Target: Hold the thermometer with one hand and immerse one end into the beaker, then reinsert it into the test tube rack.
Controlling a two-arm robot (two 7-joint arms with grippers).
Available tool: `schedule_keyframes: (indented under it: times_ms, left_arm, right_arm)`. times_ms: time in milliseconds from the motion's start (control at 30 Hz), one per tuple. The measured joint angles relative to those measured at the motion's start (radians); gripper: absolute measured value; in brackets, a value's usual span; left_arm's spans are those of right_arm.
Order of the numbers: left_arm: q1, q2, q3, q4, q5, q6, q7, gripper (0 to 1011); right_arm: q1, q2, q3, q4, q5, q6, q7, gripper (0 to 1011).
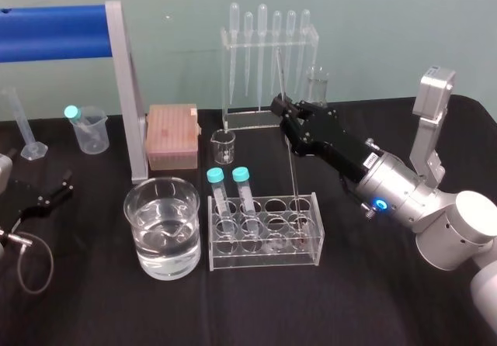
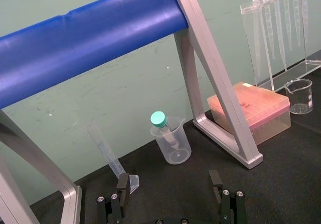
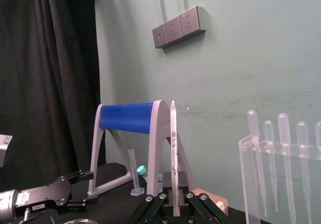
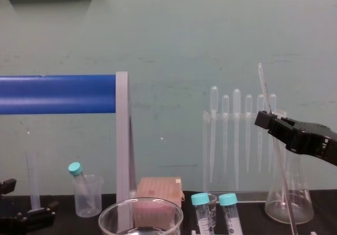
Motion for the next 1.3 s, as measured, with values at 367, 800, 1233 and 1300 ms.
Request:
schedule_keyframes:
  times_ms: [367,800,1233,1300]
  left_arm:
    - [0.000,0.000,0.000,0.000,0.000,0.000,0.000,1008]
    - [0.000,0.000,0.000,0.000,0.000,0.000,0.000,1008]
    - [0.000,0.000,0.000,0.000,0.000,0.000,0.000,1008]
    - [0.000,0.000,0.000,0.000,0.000,0.000,0.000,1008]
  right_arm:
    - [-0.001,0.000,0.000,-0.001,0.000,0.000,0.000,58]
    - [-0.002,0.000,0.001,-0.001,-0.001,0.000,0.000,255]
    - [-0.002,0.000,0.001,-0.001,-0.001,-0.001,0.000,653]
    - [-0.002,0.000,0.001,-0.001,-0.001,-0.001,0.000,711]
